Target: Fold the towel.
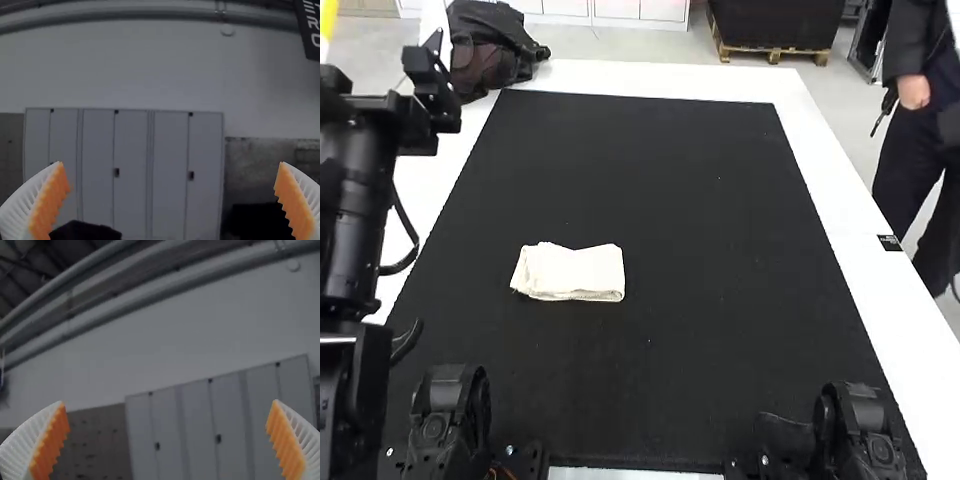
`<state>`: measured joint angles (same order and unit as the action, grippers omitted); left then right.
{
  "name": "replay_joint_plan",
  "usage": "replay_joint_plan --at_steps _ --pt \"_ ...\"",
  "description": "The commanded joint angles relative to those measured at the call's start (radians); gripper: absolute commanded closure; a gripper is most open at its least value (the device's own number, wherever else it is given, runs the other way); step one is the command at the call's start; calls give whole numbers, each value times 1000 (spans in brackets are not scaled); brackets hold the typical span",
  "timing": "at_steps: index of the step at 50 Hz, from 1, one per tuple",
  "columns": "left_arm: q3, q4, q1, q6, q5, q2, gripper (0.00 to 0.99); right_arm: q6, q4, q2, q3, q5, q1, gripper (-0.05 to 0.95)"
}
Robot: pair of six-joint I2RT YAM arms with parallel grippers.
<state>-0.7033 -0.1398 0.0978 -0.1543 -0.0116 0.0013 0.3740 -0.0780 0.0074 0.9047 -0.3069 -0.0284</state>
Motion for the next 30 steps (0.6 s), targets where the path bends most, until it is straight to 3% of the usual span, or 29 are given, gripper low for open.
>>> replay_joint_plan --at_steps 1,5,9,13,17,22,28,30 --pt "13 2 10 47 94 -4 31 -122 12 -3 -33 177 -5 -10" --pt "88 132 10 52 88 -6 31 -277 44 -4 -130 210 -5 -10" --pt "194 250 8 124 85 -6 31 -331 99 -3 -251 224 -2 -10" --pt "307 365 6 137 56 -6 31 -316 98 -3 -345 233 2 -10" --pt "419 473 10 286 29 -4 31 -264 101 -4 -426 325 4 -10" --pt "516 536 6 286 30 -6 31 -270 159 -3 -552 331 4 -8" --pt "611 579 6 234 38 -4 31 -333 388 -4 -722 330 2 -10" --pt "634 598 6 210 64 -6 31 -333 460 -4 -771 341 -1 -10"
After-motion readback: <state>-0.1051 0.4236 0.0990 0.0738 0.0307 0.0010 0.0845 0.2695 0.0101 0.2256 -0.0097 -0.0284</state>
